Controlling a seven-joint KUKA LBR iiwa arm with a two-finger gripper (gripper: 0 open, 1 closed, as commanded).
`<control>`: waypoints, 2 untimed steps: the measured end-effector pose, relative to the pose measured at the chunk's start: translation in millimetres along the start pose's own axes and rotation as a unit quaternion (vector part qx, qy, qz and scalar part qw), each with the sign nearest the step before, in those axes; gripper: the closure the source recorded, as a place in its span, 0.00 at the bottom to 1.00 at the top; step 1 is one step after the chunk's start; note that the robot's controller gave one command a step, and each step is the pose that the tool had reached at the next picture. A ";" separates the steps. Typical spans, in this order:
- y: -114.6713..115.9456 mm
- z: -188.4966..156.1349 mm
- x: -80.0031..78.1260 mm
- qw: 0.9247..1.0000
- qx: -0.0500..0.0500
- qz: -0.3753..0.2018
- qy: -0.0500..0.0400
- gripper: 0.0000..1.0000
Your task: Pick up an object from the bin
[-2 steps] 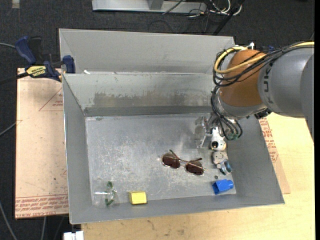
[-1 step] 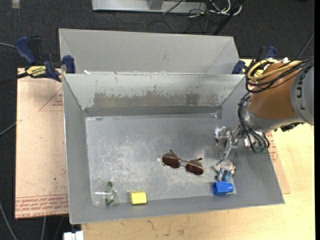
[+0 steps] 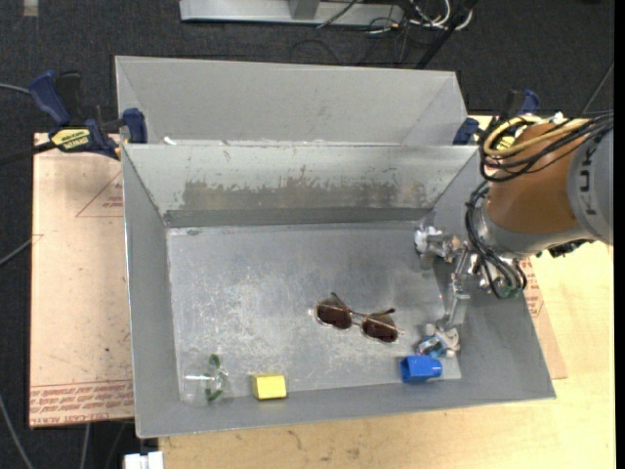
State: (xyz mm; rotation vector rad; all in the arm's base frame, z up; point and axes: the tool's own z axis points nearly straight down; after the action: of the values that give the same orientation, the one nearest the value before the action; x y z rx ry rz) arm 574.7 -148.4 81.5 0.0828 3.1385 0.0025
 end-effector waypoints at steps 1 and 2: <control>0.0 0.0 0.0 1.000 0.000 0.000 0.000 0.00; 34.3 8.2 -7.5 1.000 0.001 -0.029 0.000 0.00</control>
Offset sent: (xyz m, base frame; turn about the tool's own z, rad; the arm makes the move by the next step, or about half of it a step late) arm 0.0124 0.0482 -0.0115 -0.0810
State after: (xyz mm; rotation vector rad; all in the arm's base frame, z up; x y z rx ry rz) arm 584.0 -114.6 73.4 -0.0076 3.1396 0.0002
